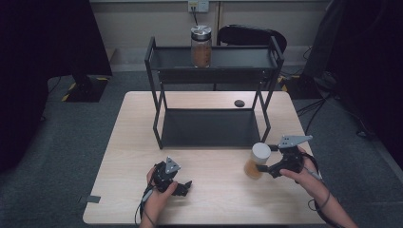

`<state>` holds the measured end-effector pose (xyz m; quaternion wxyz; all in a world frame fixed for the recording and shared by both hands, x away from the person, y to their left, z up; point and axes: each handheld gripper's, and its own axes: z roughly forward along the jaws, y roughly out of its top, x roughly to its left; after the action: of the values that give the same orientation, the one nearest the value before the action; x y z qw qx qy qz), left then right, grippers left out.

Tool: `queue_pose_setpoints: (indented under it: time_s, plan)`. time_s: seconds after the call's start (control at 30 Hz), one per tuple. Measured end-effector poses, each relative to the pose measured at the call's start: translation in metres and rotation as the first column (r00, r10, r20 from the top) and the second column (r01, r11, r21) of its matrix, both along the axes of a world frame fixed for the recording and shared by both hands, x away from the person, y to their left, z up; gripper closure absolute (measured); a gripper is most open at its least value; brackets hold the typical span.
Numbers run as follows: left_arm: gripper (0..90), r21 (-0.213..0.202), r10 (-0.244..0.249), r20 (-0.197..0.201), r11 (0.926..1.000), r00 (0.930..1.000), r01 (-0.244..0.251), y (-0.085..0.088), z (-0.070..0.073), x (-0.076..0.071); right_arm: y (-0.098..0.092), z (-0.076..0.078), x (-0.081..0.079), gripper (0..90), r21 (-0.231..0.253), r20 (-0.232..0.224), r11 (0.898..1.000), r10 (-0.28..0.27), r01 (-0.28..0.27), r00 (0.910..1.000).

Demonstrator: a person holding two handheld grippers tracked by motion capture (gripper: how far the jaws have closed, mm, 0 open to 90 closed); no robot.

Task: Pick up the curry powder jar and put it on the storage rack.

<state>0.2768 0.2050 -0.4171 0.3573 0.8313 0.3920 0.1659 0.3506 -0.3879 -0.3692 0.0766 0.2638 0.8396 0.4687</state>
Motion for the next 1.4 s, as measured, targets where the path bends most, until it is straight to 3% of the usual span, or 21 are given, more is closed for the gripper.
queue_pose_setpoints:
  time_s: [0.2, 0.37, 0.63, 0.8, 0.97, 1.2, 1.4]
  plan:
    - [0.1, 0.000, 0.000, 0.000, 1.0000, 1.0000, 0.000, 0.000, 0.000, 0.000, 0.002, -0.006, 0.000, 14.4, 0.035, 0.023, 0.999, 0.011, -0.011, 0.9997]
    - [0.1, 0.000, 0.000, 0.000, 1.0000, 1.0000, 0.000, 0.000, 0.000, 0.000, 0.003, -0.013, 0.003, 23.6, 0.062, 0.015, 0.998, 0.022, -0.023, 0.9996]
    - [0.1, 0.000, 0.000, 0.000, 1.0000, 1.0000, 0.000, 0.000, 0.000, 0.000, 0.007, -0.018, 0.001, 30.3, 0.064, 0.034, 0.998, 0.017, -0.019, 0.9993]
    - [0.1, 0.000, 0.000, 0.000, 1.0000, 1.0000, 0.000, 0.000, 0.000, 0.000, 0.008, -0.018, -0.002, 31.6, 0.059, 0.054, 0.998, 0.013, -0.016, 0.9985]
    - [0.1, 0.000, 0.000, 0.000, 1.0000, 1.0000, 0.000, 0.000, 0.000, 0.000, 0.011, -0.023, -0.011, 34.1, 0.067, 0.102, 0.998, -0.017, 0.010, 0.9946]
    - [0.1, 0.000, 0.000, 0.000, 1.0000, 1.0000, 0.000, 0.000, 0.000, 0.000, 0.010, -0.024, -0.013, 35.1, 0.086, 0.098, 0.995, -0.051, 0.042, 0.9939]
    - [0.1, -0.001, 0.000, 0.000, 1.0000, 1.0000, 0.000, 0.000, 0.000, 0.000, 0.018, -0.020, -0.014, 35.1, 0.063, 0.112, 0.997, -0.048, 0.041, 0.9926]
